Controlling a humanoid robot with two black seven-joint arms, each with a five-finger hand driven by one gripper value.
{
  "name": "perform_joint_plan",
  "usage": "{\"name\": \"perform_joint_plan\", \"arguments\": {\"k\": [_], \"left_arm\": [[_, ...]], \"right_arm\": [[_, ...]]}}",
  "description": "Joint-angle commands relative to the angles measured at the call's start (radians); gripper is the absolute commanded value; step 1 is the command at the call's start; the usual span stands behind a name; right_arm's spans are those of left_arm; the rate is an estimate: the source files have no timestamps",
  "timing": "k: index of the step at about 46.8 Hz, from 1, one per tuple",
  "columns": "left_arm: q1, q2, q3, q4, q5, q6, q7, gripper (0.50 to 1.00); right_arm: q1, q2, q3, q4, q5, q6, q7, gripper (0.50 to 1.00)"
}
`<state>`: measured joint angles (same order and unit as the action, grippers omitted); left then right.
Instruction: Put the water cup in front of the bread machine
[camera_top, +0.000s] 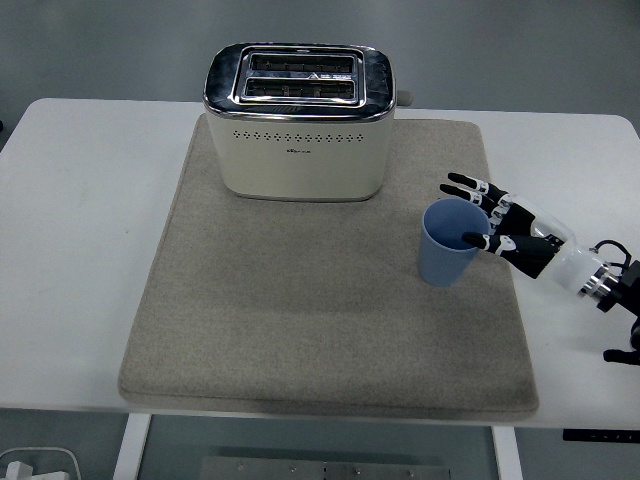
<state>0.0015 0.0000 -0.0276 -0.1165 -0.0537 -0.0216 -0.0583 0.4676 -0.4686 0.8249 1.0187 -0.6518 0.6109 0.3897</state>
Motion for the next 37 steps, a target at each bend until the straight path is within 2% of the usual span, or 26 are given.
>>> {"name": "perform_joint_plan", "arguments": {"k": [1,11,33,37], "left_arm": [[0.0,0.0,0.0,0.0,0.0,0.0,0.0,1.0],[0.0,0.0,0.0,-0.002,0.0,0.0,0.0,1.0],[0.0,0.0,0.0,0.0,0.0,0.0,0.0,1.0],[0.0,0.0,0.0,0.0,0.0,0.0,0.0,1.0]], "right_arm": [[0.002,-0.001,0.013,0.0,0.0,0.0,0.0,0.94],[0.022,-0.004,0.028,-0.002,0.0,0.0,0.0,0.94],[-0.009,-0.012,0.036,-0.012,0.003,0.0,0.003,0.94],[-0.009,-0.016,0.036,-0.016,0.003,0.0,0.037,0.94]]}}
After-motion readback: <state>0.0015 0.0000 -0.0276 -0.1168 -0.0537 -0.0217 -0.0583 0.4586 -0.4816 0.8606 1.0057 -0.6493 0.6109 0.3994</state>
